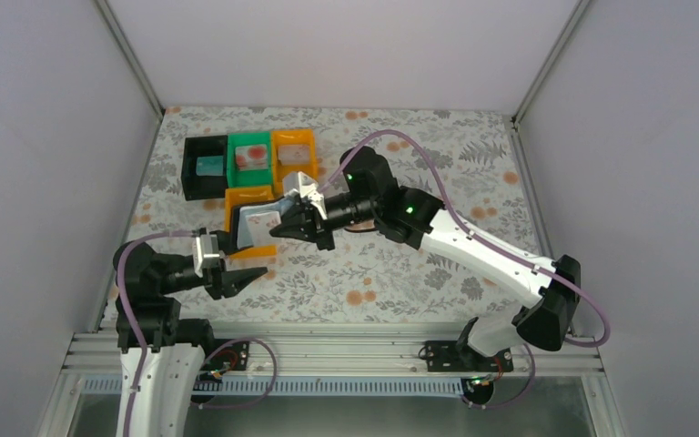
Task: Take the credit cards out of the card holder
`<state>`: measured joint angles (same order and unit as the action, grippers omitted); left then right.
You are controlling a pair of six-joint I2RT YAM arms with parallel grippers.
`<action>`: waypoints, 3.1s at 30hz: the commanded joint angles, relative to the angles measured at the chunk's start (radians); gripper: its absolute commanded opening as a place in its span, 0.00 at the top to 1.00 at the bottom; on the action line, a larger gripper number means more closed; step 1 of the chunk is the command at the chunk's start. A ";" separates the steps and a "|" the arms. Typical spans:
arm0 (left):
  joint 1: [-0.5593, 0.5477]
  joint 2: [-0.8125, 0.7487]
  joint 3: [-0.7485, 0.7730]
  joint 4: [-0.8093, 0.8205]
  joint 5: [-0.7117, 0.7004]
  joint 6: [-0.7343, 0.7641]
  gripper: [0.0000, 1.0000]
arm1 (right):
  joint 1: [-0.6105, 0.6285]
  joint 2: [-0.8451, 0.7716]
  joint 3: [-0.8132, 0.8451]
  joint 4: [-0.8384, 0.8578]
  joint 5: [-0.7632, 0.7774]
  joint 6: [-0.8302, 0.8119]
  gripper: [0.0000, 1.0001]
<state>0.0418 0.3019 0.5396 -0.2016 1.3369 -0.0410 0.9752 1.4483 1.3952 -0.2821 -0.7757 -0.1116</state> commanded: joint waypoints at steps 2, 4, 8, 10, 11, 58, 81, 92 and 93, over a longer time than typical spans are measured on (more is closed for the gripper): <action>-0.002 0.000 0.041 -0.014 -0.032 0.041 0.39 | 0.015 0.012 0.043 -0.064 0.020 -0.069 0.96; -0.002 0.003 0.036 0.016 -0.076 0.002 0.45 | 0.028 0.030 0.063 -0.104 0.017 -0.094 0.96; -0.002 0.002 0.011 0.103 -0.103 -0.087 0.60 | 0.056 0.078 0.095 -0.166 0.045 -0.123 0.96; -0.002 0.002 0.007 0.098 -0.106 -0.088 0.75 | 0.061 0.090 0.100 -0.163 0.042 -0.119 0.96; -0.002 0.001 0.005 0.091 -0.106 -0.084 0.82 | 0.062 0.088 0.097 -0.153 0.028 -0.119 0.96; -0.002 -0.006 0.001 0.092 0.028 -0.047 0.98 | 0.072 0.040 -0.017 0.115 0.019 -0.072 0.95; -0.002 -0.019 -0.003 0.065 -0.039 -0.069 0.86 | 0.056 -0.032 -0.075 0.101 0.021 -0.094 0.96; -0.002 -0.018 0.007 0.042 -0.050 -0.083 0.70 | 0.033 -0.105 -0.140 0.106 0.098 -0.095 0.96; -0.002 -0.018 0.008 0.041 -0.055 -0.082 0.69 | 0.029 -0.104 -0.138 0.090 0.113 -0.103 0.96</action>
<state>0.0418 0.2893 0.5335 -0.1505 1.2903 -0.1211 1.0168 1.3884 1.2617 -0.2169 -0.7162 -0.1936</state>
